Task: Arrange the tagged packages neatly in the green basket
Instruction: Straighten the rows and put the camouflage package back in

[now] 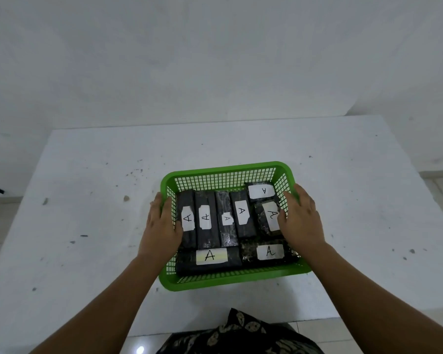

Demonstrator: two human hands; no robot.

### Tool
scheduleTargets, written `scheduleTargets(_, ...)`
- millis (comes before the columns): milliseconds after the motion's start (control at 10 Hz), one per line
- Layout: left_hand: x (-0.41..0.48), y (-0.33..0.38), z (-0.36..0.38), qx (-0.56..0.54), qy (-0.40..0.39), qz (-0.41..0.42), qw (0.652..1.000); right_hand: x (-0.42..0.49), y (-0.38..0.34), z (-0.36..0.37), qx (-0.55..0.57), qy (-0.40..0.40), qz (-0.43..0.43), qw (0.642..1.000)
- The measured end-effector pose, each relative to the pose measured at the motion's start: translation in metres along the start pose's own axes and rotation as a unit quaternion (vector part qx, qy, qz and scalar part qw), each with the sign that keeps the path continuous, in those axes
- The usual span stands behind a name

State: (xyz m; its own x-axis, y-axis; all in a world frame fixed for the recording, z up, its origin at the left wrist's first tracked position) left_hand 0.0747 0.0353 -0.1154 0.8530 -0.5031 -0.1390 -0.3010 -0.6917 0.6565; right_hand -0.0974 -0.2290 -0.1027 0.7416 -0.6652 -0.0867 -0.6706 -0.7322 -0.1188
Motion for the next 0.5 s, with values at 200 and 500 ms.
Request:
scheduleTargets(200,0.015,-0.002,-0.004,0.019,0.001,0.015,1.000,0.010,-0.004,0.003,0.025,-0.007,0.020,0.999)
scheduleTargets(500,0.050,0.041,-0.037,0.055,-0.021,0.065,0.996,0.042,-0.029,-0.082,0.054,0.100,-0.043,0.993)
Point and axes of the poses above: each hand's wrist, its own x-axis towards the middle knuckle, its own z-axis out of the palm, y = z × x, the point moved 3 cm from there along x, towards the middle knuckle, and after that the axes turned 11 degrees about -x, right-handed, at the moved point
